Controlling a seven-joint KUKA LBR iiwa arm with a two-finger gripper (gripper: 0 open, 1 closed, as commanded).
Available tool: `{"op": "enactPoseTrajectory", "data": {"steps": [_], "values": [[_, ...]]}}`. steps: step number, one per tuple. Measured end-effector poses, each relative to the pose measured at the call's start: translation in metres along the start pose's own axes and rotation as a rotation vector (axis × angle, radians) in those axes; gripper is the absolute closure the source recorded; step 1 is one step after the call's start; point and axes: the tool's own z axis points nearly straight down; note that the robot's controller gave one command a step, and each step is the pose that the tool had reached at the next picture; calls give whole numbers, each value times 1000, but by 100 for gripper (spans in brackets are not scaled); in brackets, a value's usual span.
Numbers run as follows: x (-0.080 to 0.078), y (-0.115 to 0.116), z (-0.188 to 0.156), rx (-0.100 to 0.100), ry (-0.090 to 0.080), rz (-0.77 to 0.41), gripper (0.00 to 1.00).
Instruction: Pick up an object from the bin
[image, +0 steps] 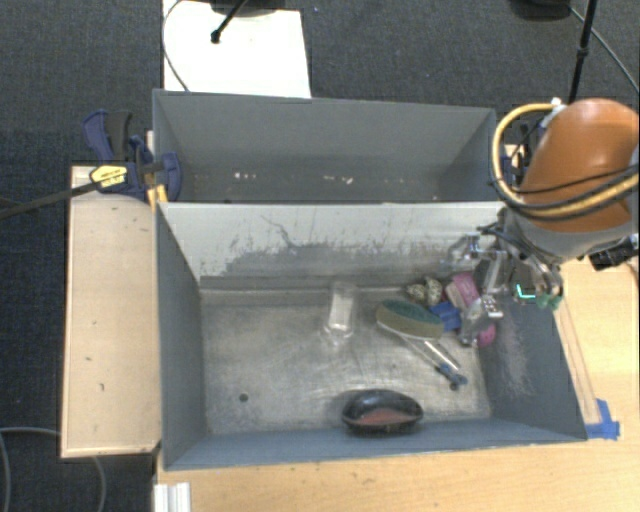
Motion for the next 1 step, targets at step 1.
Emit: {"op": "enactPoseTrajectory", "data": {"steps": [1], "values": [[-30, -32, 130, -2, -10, -216, 0]]}}
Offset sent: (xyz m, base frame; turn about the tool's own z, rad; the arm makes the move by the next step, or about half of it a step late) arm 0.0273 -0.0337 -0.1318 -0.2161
